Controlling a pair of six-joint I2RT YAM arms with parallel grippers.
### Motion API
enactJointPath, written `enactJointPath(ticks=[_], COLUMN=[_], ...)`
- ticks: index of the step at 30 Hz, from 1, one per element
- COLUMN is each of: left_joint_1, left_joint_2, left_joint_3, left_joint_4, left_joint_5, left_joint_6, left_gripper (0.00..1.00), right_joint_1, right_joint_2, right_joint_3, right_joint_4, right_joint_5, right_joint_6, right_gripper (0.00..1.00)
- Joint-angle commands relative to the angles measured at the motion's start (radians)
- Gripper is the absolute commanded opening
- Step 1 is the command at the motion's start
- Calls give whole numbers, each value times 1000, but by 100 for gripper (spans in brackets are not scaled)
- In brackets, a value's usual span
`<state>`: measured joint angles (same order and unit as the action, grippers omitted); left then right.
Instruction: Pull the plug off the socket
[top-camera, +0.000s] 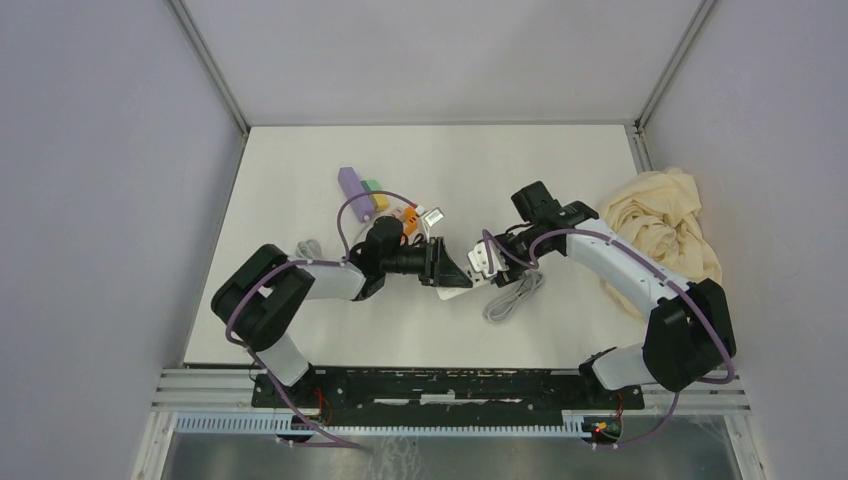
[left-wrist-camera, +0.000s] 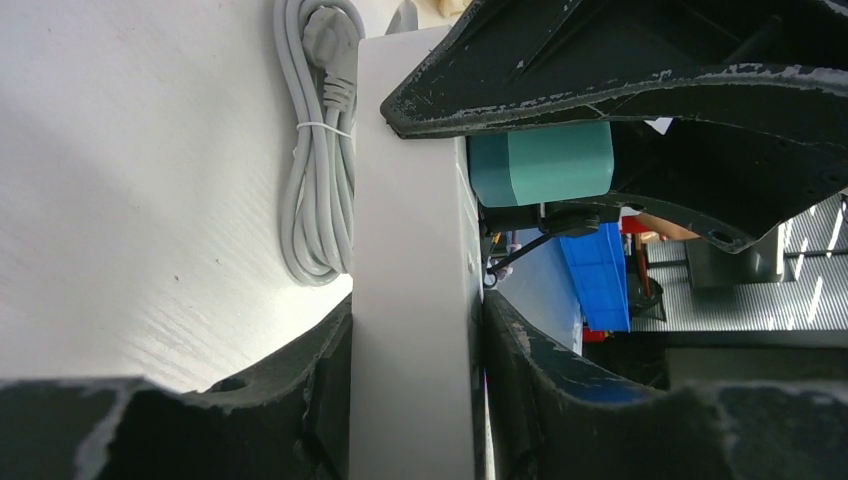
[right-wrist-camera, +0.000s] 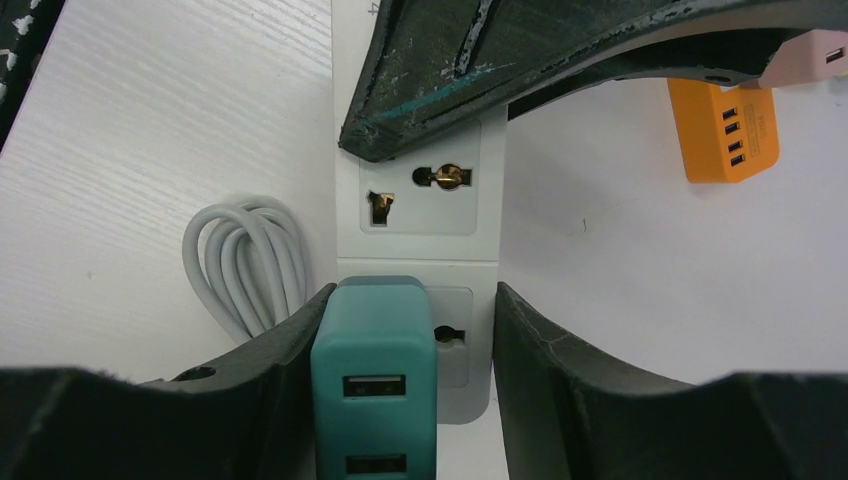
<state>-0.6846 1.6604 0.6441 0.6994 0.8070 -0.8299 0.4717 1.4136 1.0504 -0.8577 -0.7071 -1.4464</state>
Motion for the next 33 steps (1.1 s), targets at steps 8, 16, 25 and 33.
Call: enactJointPath(ticks=[8, 16, 25, 33], left_joint_1=[2, 28, 31, 29], left_joint_2=[26, 16, 38, 16], left_joint_3=[18, -21, -64, -170], left_joint_4=[134, 164, 252, 454], left_joint_5=[108, 47, -92, -376], left_joint_6=[-11, -15, -27, -49], left_gripper=[3, 3, 3, 3], right_joint_1=[3, 1, -54, -109], right_joint_2=[-19, -50, -109, -174], right_joint_3=[-13, -19, 41, 43], right_joint_4=[71, 133, 36, 82], right_joint_5=[1, 41, -70, -237], right_joint_6=[-18, 109, 181, 565], right_gripper=[38, 94, 100, 100])
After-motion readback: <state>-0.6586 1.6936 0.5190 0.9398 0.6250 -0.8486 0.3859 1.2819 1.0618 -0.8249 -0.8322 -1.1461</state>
